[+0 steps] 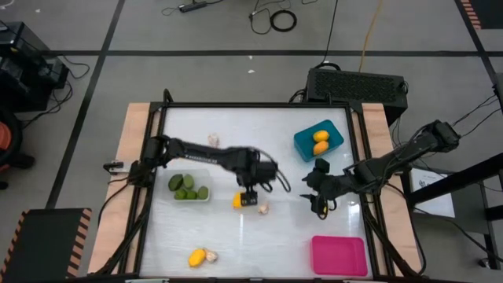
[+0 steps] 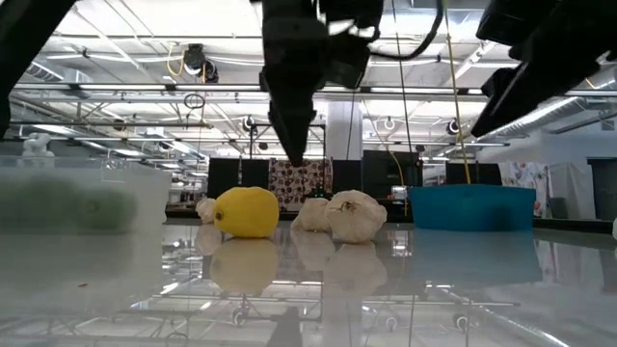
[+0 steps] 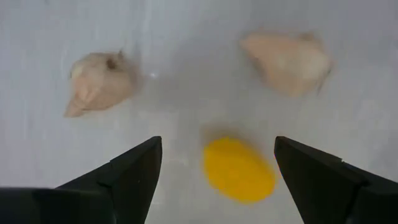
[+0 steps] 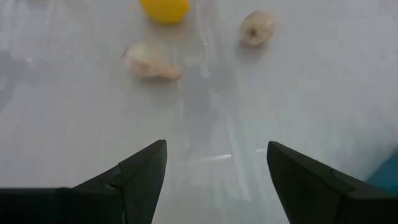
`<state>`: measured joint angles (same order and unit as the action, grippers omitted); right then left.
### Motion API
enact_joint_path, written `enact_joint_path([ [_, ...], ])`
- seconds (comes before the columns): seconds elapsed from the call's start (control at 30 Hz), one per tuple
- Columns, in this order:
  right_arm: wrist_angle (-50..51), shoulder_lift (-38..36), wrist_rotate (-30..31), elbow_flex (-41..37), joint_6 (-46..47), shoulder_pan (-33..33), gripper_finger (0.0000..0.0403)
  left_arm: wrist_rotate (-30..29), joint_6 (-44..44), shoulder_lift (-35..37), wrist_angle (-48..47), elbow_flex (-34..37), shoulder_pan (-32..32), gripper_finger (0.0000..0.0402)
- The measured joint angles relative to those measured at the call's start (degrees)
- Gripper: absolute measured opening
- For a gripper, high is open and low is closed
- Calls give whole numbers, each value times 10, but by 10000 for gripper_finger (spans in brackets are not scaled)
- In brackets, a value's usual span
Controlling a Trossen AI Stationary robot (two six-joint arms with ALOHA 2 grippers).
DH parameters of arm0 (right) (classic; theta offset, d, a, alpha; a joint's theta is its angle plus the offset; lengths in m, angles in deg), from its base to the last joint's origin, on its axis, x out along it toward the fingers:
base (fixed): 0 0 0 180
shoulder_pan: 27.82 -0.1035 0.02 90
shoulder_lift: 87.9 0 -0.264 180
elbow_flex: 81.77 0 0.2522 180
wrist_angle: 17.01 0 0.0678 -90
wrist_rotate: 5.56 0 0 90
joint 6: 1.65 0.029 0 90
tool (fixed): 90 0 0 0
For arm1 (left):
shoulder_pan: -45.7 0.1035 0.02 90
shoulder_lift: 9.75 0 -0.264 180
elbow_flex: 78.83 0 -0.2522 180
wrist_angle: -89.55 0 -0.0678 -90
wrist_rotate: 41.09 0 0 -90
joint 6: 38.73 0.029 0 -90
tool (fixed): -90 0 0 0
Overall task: Sort produce into baskets
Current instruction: Put the yellow lemon into the blue bin
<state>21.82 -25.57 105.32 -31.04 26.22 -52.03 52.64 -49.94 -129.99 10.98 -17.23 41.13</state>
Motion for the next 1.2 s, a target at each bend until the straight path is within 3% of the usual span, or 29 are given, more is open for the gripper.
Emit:
enact_joint_path([
  [0.17,2,23,0,0,-2,-26,270,-90,-191,0,15,0,-39,318],
  [0.33,4,32,-4,0,-22,-42,270,-127,-392,0,-10,0,-61,318],
  [0.47,11,32,-28,0,-34,-45,270,-134,-482,0,-52,0,-79,318],
  [0.77,34,32,-34,0,-35,-55,270,-135,-589,-5,-53,1,-118,318],
  [0.97,39,32,-35,0,-23,-80,270,-157,-605,-5,-50,3,-124,318],
  [1.2,39,32,-32,0,-10,-113,270,-151,-622,-6,-26,84,-123,318],
])
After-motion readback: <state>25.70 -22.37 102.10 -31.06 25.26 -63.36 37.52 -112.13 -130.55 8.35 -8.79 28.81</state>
